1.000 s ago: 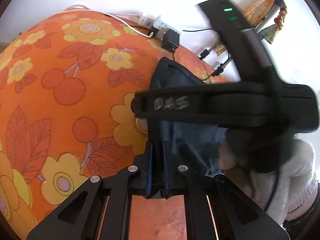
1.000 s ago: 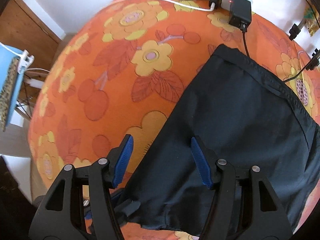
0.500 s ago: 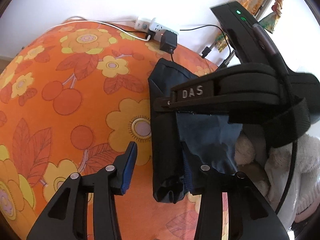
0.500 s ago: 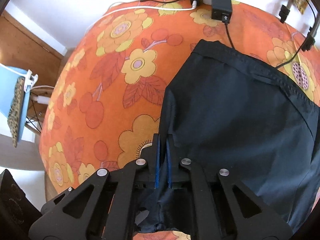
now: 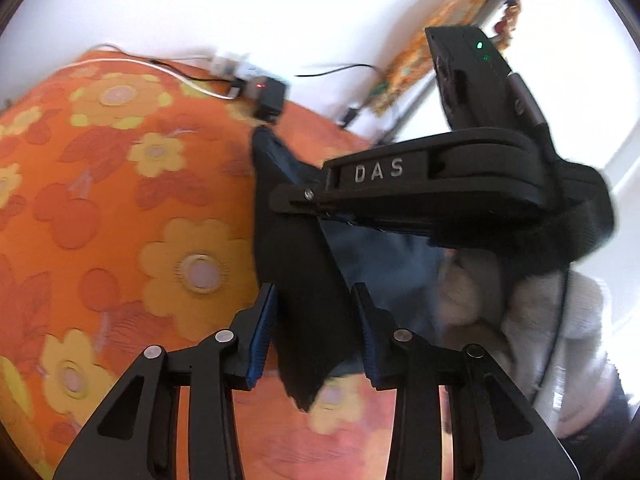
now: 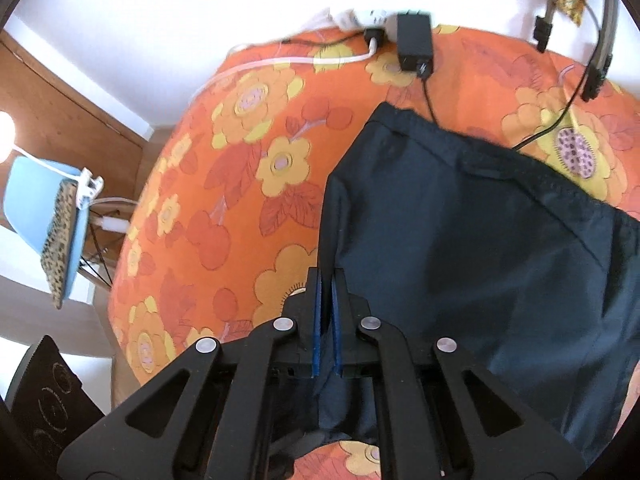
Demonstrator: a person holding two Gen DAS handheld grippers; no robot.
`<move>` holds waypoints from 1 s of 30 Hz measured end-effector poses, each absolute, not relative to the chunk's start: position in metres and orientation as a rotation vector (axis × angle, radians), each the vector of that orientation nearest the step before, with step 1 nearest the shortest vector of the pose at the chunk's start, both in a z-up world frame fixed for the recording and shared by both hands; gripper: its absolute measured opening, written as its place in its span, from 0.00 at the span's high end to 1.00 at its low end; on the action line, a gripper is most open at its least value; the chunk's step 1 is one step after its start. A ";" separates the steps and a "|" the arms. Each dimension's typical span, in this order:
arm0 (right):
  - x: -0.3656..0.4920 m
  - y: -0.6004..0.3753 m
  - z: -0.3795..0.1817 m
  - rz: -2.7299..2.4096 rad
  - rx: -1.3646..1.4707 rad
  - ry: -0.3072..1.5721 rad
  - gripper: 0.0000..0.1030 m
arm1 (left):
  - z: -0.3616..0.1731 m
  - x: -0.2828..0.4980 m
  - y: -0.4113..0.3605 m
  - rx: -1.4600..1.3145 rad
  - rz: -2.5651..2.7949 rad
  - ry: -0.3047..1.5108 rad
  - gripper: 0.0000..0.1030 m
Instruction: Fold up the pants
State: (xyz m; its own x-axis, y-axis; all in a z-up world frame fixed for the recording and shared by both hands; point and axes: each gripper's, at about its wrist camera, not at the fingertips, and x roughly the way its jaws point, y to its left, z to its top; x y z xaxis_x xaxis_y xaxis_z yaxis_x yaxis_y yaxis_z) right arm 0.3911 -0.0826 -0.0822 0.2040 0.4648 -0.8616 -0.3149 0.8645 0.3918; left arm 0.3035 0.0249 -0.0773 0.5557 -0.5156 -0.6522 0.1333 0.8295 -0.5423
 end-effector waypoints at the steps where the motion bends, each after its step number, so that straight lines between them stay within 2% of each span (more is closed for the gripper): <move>1: 0.392 -0.088 -0.077 0.549 0.157 1.244 0.96 | -0.073 0.301 0.022 -0.462 -0.417 0.912 0.60; 3: 0.392 -0.101 -0.066 0.555 0.184 1.222 0.96 | -0.065 0.294 0.017 -0.434 -0.423 0.888 0.51; 15: 0.378 -0.201 -0.023 0.530 0.315 1.109 0.96 | -0.064 0.285 -0.002 -0.372 -0.455 0.877 0.50; 30: 0.349 -0.350 -0.065 0.381 0.571 1.049 0.96 | -0.070 0.304 -0.044 -0.307 -0.465 0.899 0.51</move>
